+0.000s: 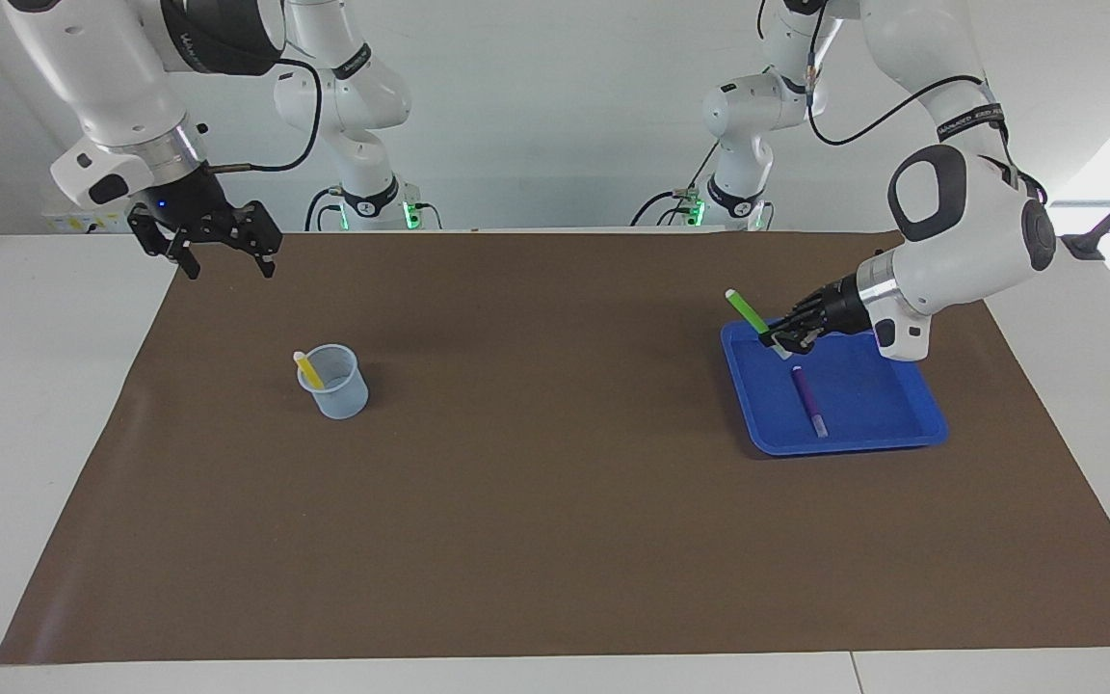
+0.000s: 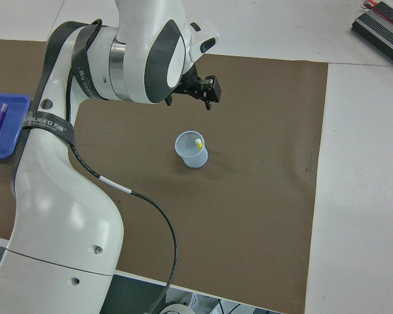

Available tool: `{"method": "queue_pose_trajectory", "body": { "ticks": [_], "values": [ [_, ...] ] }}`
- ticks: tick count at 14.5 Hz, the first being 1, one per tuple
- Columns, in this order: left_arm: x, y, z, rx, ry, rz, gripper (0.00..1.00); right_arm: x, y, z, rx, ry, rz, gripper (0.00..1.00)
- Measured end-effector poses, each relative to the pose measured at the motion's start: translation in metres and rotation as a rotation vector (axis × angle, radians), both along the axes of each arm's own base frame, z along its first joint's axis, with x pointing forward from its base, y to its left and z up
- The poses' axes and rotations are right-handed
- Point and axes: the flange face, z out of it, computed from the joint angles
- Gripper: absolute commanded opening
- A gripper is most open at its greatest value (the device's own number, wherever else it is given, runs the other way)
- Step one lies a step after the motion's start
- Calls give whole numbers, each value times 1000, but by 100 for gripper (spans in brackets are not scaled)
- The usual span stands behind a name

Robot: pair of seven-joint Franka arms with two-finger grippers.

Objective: Transfer and insert pens with both arms

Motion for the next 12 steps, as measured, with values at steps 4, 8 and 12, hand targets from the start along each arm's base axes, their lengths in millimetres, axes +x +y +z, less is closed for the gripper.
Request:
{"method": "queue_pose_trajectory", "body": {
  "ticks": [4,8,12],
  "values": [
    [-5,-43,12,-108,144,179,0,0,18,1,58,-3,15,100],
    [-3,-63,19,-274,276,344,0,3,79,8,248,-31,-47,100],
    [-10,-103,16,-334,388,465,0,-4,181,18,358,-50,-180,100]
  ]
}}
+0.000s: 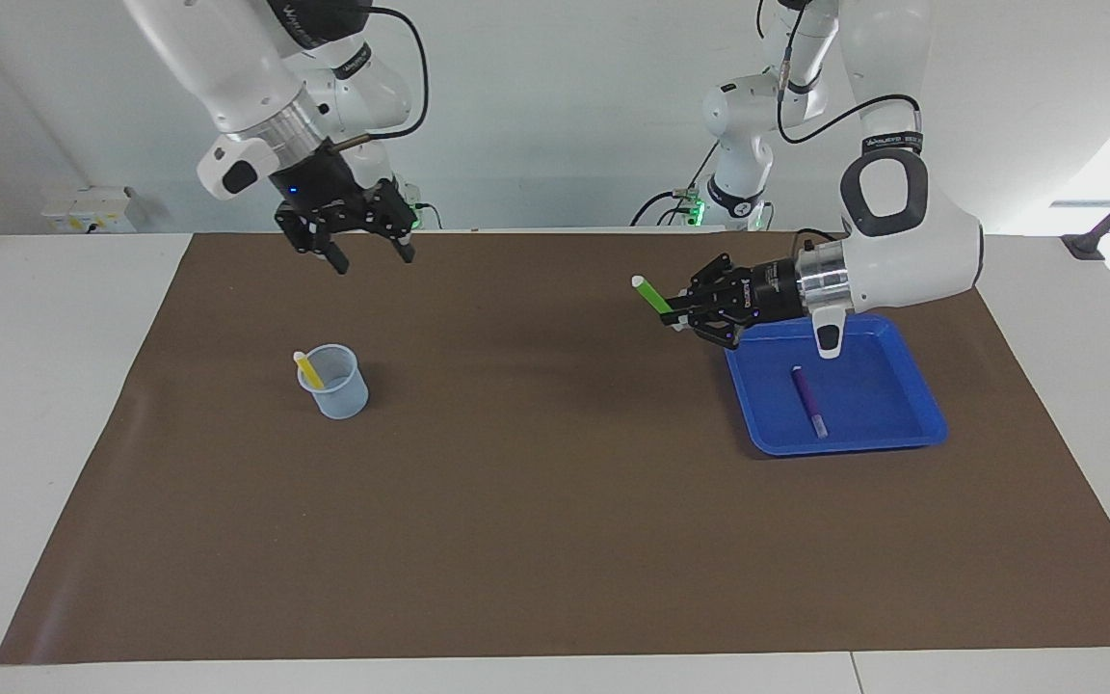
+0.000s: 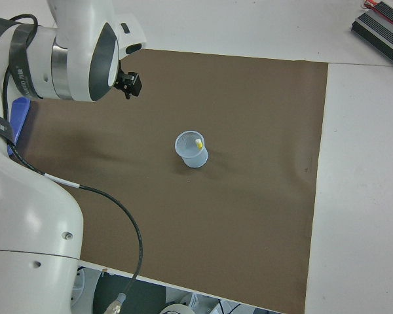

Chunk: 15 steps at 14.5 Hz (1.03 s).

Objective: Transfer and insert pens with both arms

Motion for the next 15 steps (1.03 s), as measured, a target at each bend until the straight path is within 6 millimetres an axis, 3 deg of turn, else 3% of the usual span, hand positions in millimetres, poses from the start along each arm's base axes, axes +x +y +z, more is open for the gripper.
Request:
{"method": "queue_pose_trajectory", "body": {
  "ticks": [3,7,11,15],
  "values": [
    [-15,-29,-2,-24,23,59,0,-6,52,1,44,10,-55,100],
    [-57,-64,-2,-29,17,131,0,5,102,-6,91,59,-80,100],
    [-81,-74,-2,-28,18,161,0,16,145,-28,111,89,-64,100],
    [-87,-78,-5,-29,18,183,0,4,167,-39,85,120,-11,99]
  ]
}}
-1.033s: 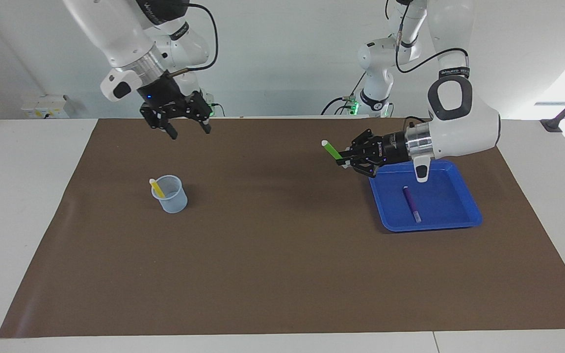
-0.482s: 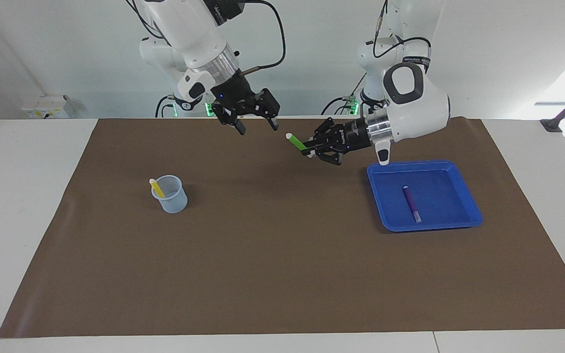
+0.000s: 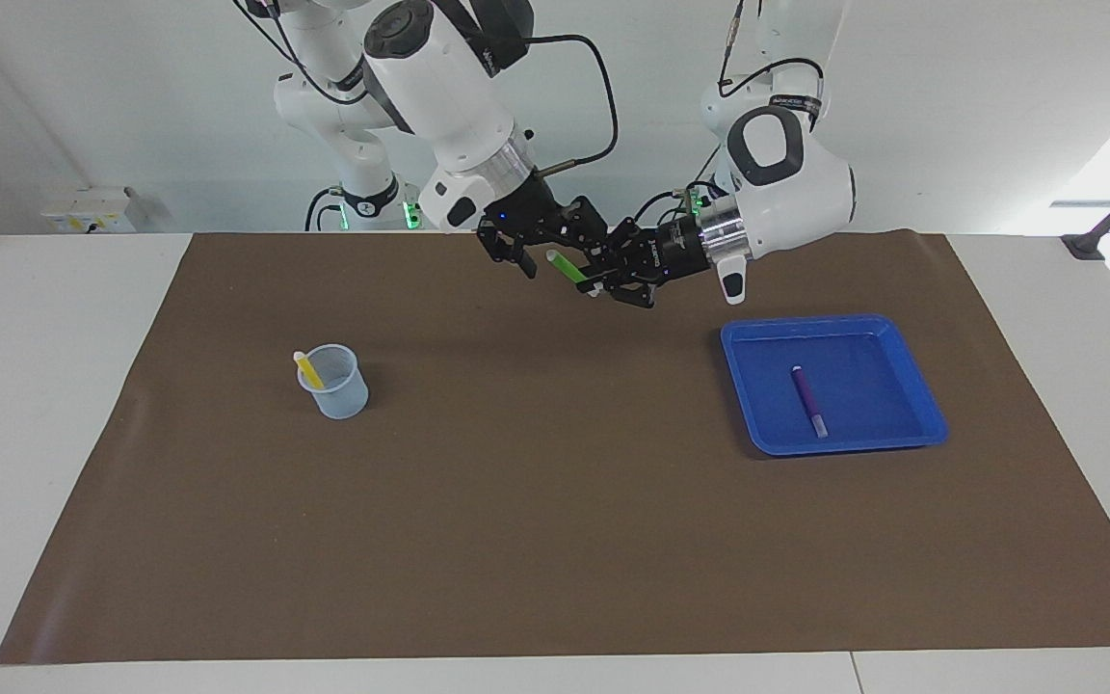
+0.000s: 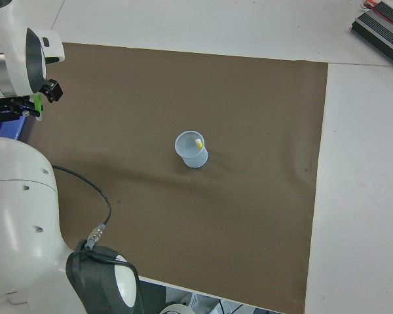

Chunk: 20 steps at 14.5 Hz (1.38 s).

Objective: Transfer and insert pens with both arms

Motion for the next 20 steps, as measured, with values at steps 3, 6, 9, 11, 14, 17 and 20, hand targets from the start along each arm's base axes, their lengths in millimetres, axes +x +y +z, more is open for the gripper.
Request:
{"method": "queue_pose_trajectory", "body": {
  "ticks": [3,6,9,11,14,17,20],
  "values": [
    [0,0,0,-2,1,4,0,-5,2,-3,-25,16,20,99],
    [1,1,0,-5,3,9,0,-4,-1,-5,-65,8,29,99],
    [1,1,1,-8,4,15,0,-3,-3,-5,-78,-2,29,89],
    [2,1,1,-10,5,19,0,-3,-3,-4,-77,-4,29,51],
    [2,2,1,-9,3,25,0,-3,-3,-3,-76,-6,28,0],
    [2,1,0,-10,9,30,0,-3,-1,0,-70,-13,29,0],
    [2,1,1,-18,12,41,0,-3,2,4,-58,-30,24,0]
  ]
}}
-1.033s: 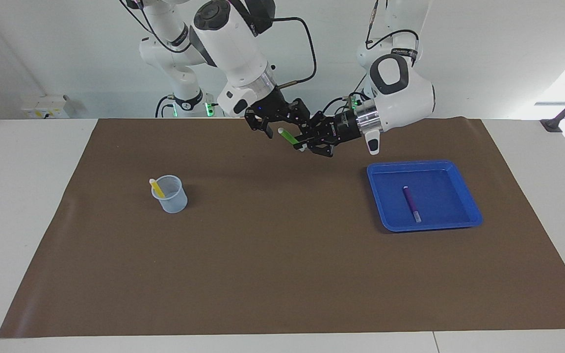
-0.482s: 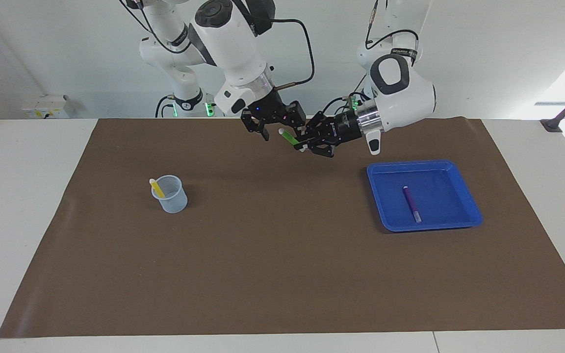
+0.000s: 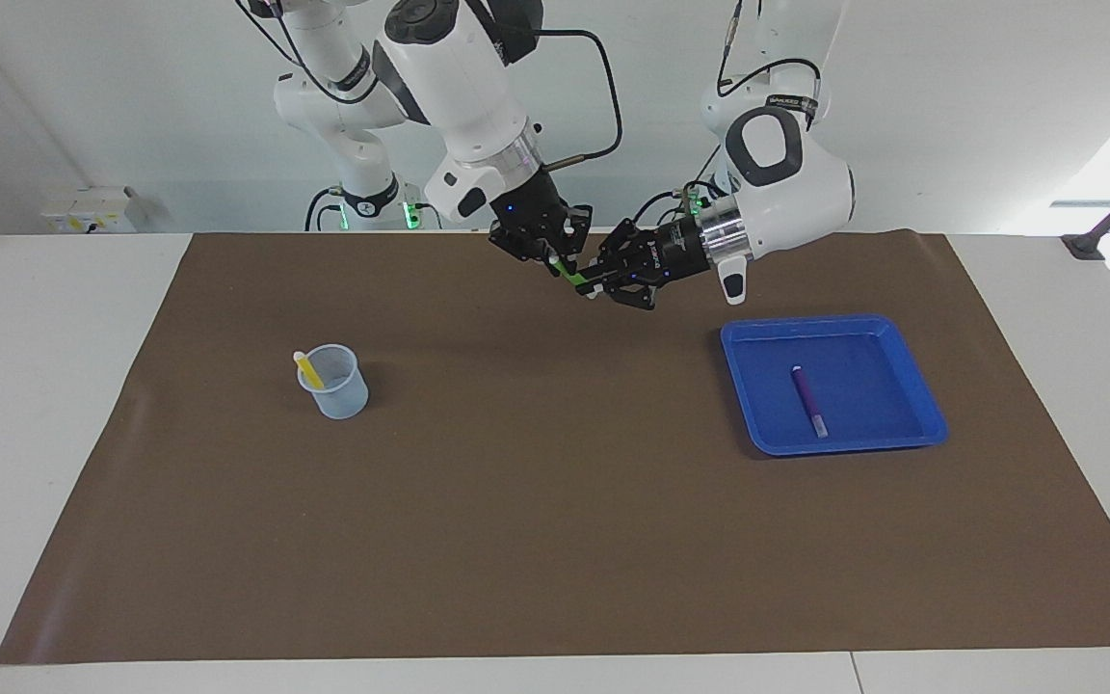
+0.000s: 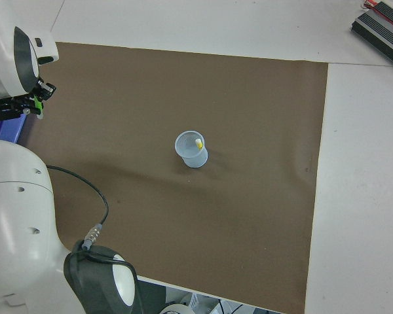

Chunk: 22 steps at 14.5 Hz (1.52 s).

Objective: Transfer and insert pens with both arms

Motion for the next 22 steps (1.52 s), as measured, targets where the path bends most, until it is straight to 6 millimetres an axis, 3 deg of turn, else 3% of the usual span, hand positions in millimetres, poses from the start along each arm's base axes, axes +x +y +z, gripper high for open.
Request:
{"method": "queue_pose_trajectory", "body": {
  "ticks": [1,2,7,10,13,18,20,22],
  "values": [
    [0,0,0,0,-1,4,0,0,0,0,2,-3,-1,0],
    [0,0,1,0,-3,6,99,1,0,1,3,-4,-2,0],
    [-1,5,15,12,-43,37,100,4,-5,2,-3,-16,-12,0],
    [0,11,17,28,-56,44,100,11,-25,-4,-73,-41,18,0],
    [3,27,12,179,-116,-54,100,15,-71,-24,-231,-90,124,0],
    [13,71,3,543,-245,-270,100,12,-179,-58,-455,-101,323,0],
    [13,81,-2,597,-318,-383,100,12,-209,-65,-499,-108,361,0],
    [15,105,-8,611,-407,-545,100,13,-232,-75,-509,-131,374,0]
  ]
}}
